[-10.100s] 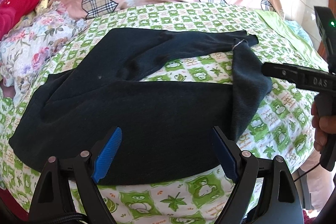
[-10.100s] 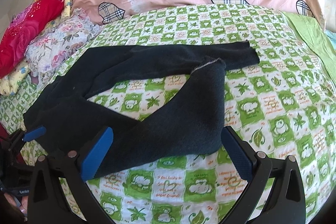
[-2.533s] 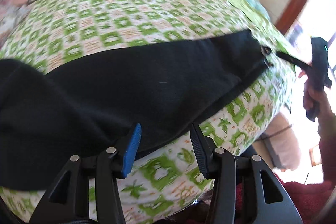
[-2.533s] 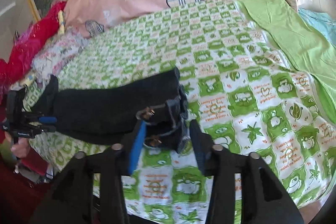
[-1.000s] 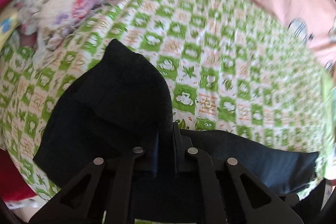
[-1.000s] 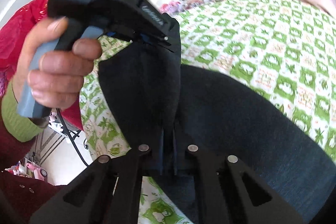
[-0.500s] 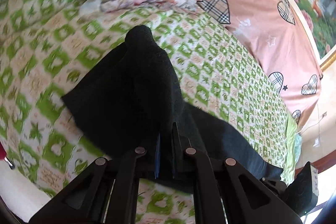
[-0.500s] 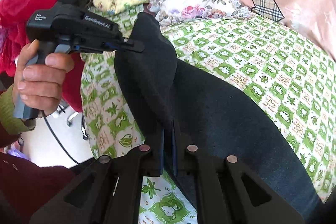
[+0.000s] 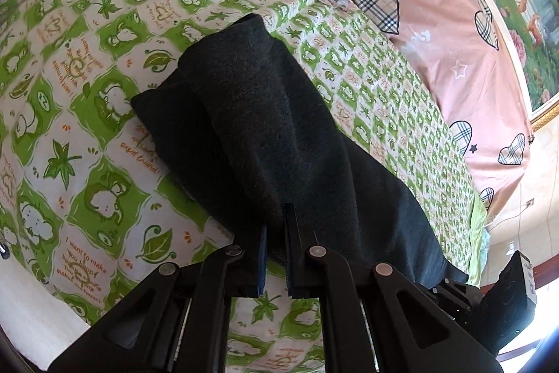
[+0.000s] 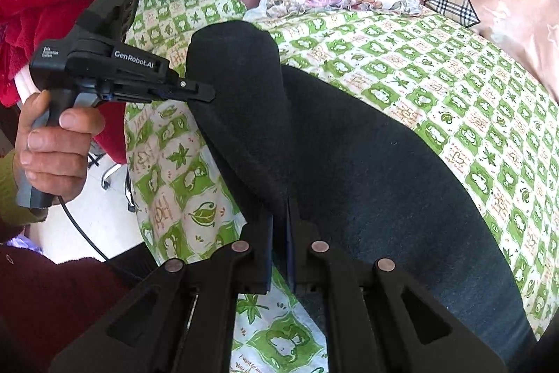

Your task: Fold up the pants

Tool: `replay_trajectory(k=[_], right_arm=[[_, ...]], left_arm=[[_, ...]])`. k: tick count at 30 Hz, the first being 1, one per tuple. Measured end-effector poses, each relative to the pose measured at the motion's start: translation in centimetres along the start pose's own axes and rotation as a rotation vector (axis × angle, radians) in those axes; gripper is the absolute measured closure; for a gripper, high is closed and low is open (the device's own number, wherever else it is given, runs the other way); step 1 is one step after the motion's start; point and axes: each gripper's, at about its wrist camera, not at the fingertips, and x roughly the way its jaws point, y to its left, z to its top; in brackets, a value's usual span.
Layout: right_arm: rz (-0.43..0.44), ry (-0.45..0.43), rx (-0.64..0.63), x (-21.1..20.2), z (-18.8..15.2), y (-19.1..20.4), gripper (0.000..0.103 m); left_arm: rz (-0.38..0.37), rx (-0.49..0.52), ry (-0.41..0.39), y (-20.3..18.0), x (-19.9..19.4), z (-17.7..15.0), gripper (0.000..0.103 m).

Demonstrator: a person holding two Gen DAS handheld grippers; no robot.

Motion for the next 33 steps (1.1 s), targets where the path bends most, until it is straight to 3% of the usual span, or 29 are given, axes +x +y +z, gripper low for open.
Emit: replay_trajectory(k=[5,11,13,14,15,25,33], right_arm=[[0.001,0.022,0.013,0.6,-0.1,0.1,0.096],[0.012,0.014,0.062,0.1,0.0,-0.3,0.081],[0.032,0.001,0.086,-0.4,0.0,-0.5,0.073],[0.040,-0.006,0.095,-0.6,0.0,-0.6,0.072],[0.050,-0.018,0.110,-0.9,0.0,-0.8,0.071],[0.120,-0.117,0.357,-3.0,0.5,-5.6,0.062],[0.100,-0.167,0.479,-3.4,2.2,-10.1,0.057]], left_arm=[[-0.010,-0.004,0.016,0.7,0.3,-0.1,0.096],[0.014,0.003,0.030,1.2,-0.5,-0.3,0.086],[0.036,0.004,0.029,1.3,-1.0,-0.2,0.074],[0.060,0.007,0.033,1.2,-1.2,-0.1,0.052],[0.077,0.008,0.031,1.2,-1.5,0.0,0.037],[0.108,-0.067,0.041,2.8,-2.3,1.6,0.031],[0.133,-0.129,0.068,3.7,-1.2,3.6,0.031]])
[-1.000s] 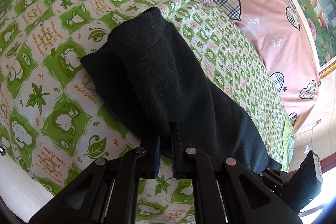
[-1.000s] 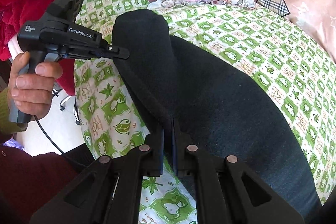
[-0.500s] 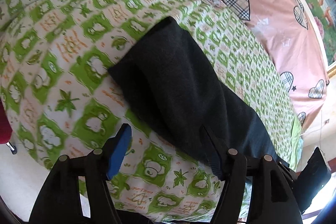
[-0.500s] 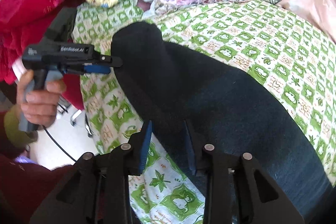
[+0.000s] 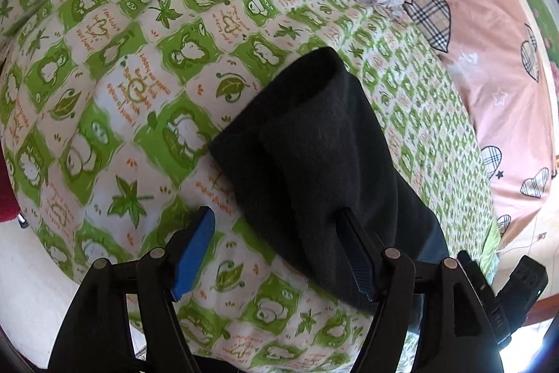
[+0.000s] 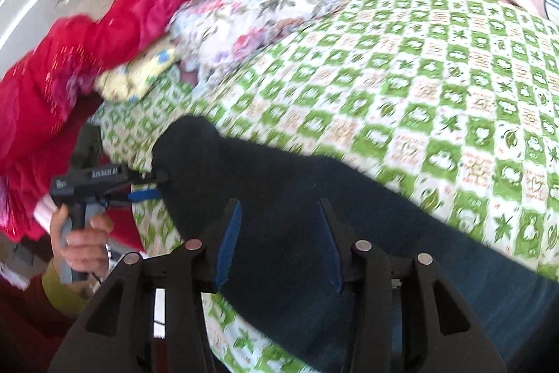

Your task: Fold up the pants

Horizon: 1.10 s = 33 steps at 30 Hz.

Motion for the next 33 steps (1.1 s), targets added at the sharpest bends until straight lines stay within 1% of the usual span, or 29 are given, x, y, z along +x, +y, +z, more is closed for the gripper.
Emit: replay_trajectory(k=[2,4,7,9,10,14,17,19,20,21,22,23,24,25,26,27,29,30,31,33], right_arm=[[-0.008,-0.010,0.018,0.4,1.3,-1.0,0.057],[-0.007,0.001,0.034,1.3,2.8,-2.0,0.057],[-0.015,0.044,0.026,3.3,4.4,-2.9,0.057],[-0.018,0.091,0.008,5.0,5.0,-3.3,0.057],[-0.023,0.120,-0.008,6.0,5.3,-3.5,0.057],[-0.032,0.231,-0.055,9.1,5.2,-3.8,0.057],[-0.024,0.324,-0.095,11.4,4.4,-3.6,0.057],[-0.025,0.318,-0.125,11.8,4.1,-3.4,0.058],[-0.022,0.321,-0.130,11.8,4.0,-3.3,0.063],[0.000,0.330,-0.130,11.8,3.9,-3.1,0.076],[0.017,0.337,-0.129,11.8,3.8,-2.9,0.084],[0.005,0.336,-0.146,11.8,3.6,-2.4,0.085],[-0.016,0.323,-0.174,11.6,3.5,-1.9,0.087],[-0.028,0.305,-0.189,11.1,3.4,-1.4,0.089],[-0.033,0.274,-0.194,10.4,3.4,-1.0,0.090],[-0.031,0.242,-0.194,9.6,3.6,-0.7,0.090],[-0.023,0.120,-0.193,6.8,3.9,0.0,0.091],[-0.026,0.083,-0.195,6.0,3.9,0.2,0.091],[-0.038,0.035,-0.193,5.1,3.9,0.4,0.091],[-0.040,-0.042,-0.177,4.0,4.1,0.4,0.092]], left_arm=[[0.011,-0.005,-0.003,-0.1,0.2,0.4,0.031],[0.018,-0.009,-0.005,-0.1,0.4,0.6,0.031],[0.025,-0.007,-0.023,0.1,0.6,0.7,0.031],[0.029,0.000,-0.029,0.3,0.7,0.5,0.037],[0.031,0.005,-0.032,0.5,0.7,0.5,0.038],[0.024,0.024,-0.044,1.0,1.0,0.3,0.046],[0.027,0.047,-0.049,0.8,1.3,0.4,0.051],[0.031,0.060,-0.055,0.4,1.7,0.5,0.058],[0.040,0.072,-0.063,0.1,1.9,0.5,0.059],[0.048,0.081,-0.070,-0.1,2.1,0.4,0.064],[0.058,0.097,-0.078,-0.4,2.3,0.4,0.067],[0.059,0.111,-0.079,-0.7,2.4,0.3,0.074],[0.057,0.127,-0.081,-1.0,2.2,0.3,0.079],[0.050,0.140,-0.094,-1.2,1.8,0.3,0.082],[0.024,0.146,-0.120,-1.3,0.9,0.3,0.085],[-0.025,0.148,-0.155,-1.3,-0.4,0.3,0.086],[-0.126,0.156,-0.225,-1.3,-3.1,0.2,0.086],[-0.159,0.171,-0.265,-1.4,-4.4,0.1,0.086],[-0.183,0.196,-0.304,-1.7,-5.6,-0.1,0.086],[-0.200,0.232,-0.344,-2.2,-6.6,-0.2,0.086]])
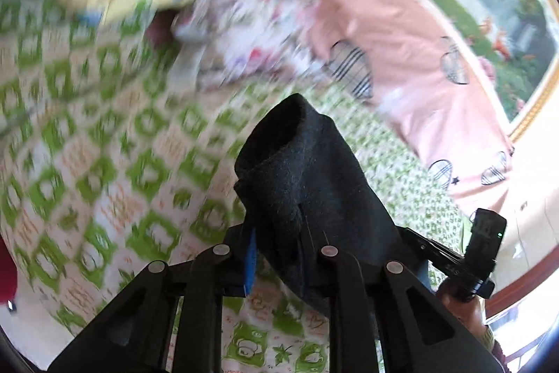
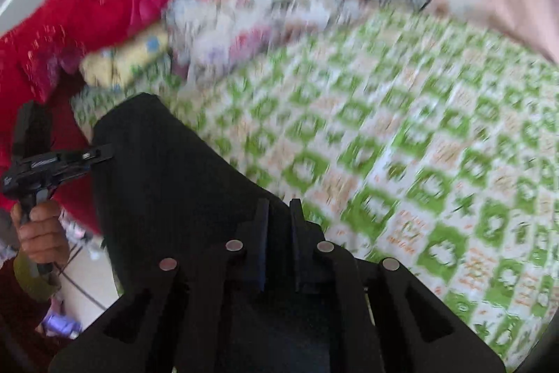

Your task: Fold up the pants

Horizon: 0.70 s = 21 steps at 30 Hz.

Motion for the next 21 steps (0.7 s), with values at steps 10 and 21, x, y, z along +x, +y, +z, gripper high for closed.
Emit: replay_trajectory(k=[10,21], right_arm=[[-0.097,0.019,-0.024,4.9,-0.1,0.4,0.093],[-0.118,-0.005,0.131,2.1,-1.6,-1.1,0.056]], left_arm=[[0.095,-0.011,0.071,3.5,4.0,-0.6,0.086],[0.201,-0.006,0.077,4.6,3.0,-1.0,0.055]])
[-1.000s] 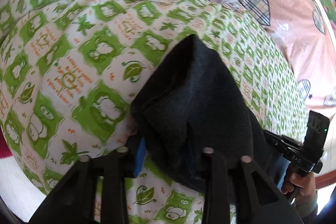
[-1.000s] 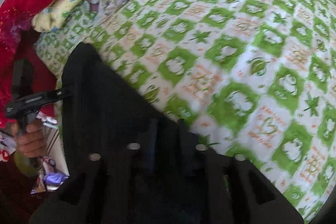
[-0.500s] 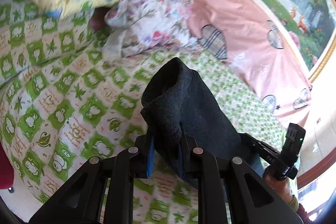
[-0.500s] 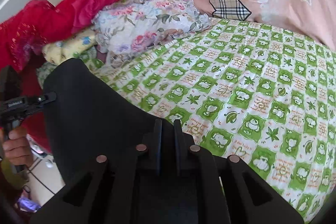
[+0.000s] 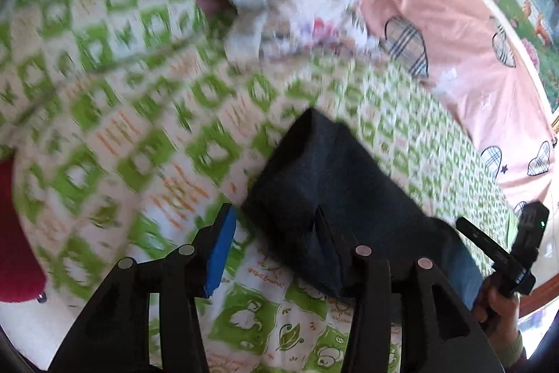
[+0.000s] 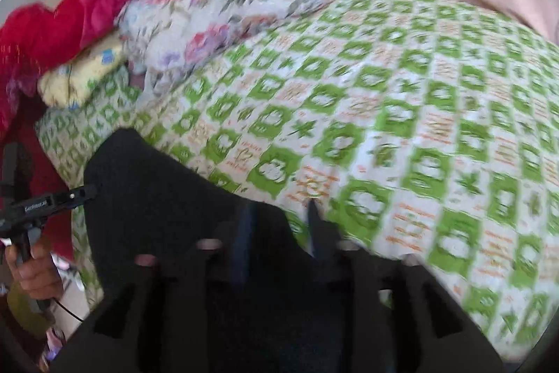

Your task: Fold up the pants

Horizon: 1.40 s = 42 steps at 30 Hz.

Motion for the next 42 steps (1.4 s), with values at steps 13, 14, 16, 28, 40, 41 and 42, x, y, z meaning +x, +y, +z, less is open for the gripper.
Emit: replay_trajectory(k=[13,14,16,28,40,41,42], right_arm=[[-0.120,-0.124,0.260,-13.7,-8.6,-5.0,0.056],[-0.133,-0.127,0.272,-14.5,-9.2,-5.4,0.056],[-0.172,-0.134,0.307,-16.5,-11.1,-6.3,0.056],[-0.312,-0.193,0.482,-24.1,-18.7,-9.7,0.056],[-0.343,-0.252,0.600,-26.5,-21.7,-12.3,0.056],[-0.341,-0.259,0.604,-26.6,-21.7,-12.4,0.056],[-0.338,-0.265,0.607,-26.8,-21.7,-12.6,0.056]], left_arm=[[-0.156,0.303,0.041,-12.5,-1.6,-2.4,0.049],[-0.178,0.336,0.055,-13.9,-1.5,-3.0,0.047],[-0.220,0.406,0.084,-16.6,-1.3,-4.3,0.046],[-0.408,0.867,0.262,-31.0,-0.3,-14.8,0.046],[-0.485,1.181,0.347,-38.4,1.2,-21.2,0.046],[-0.482,1.202,0.356,-38.7,1.5,-21.6,0.046],[-0.481,1.216,0.365,-38.6,1.7,-21.6,0.046]])
